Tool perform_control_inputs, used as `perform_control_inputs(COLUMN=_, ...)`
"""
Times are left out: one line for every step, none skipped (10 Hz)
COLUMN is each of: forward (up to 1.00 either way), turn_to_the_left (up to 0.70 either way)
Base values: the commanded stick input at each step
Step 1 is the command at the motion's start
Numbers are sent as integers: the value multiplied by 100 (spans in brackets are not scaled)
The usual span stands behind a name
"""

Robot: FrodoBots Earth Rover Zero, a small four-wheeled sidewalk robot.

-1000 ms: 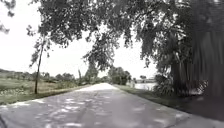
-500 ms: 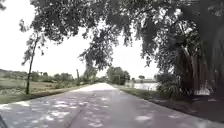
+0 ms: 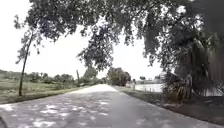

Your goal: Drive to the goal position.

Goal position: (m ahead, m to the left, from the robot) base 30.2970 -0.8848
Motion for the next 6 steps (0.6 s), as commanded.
perform_control_inputs(forward=85, turn_to_the_left=5)
perform_control_inputs(forward=85, turn_to_the_left=6)
perform_control_inputs(forward=85, turn_to_the_left=7)
perform_control_inputs(forward=85, turn_to_the_left=5)
perform_control_inputs(forward=85, turn_to_the_left=2)
perform_control_inputs(forward=85, turn_to_the_left=7)
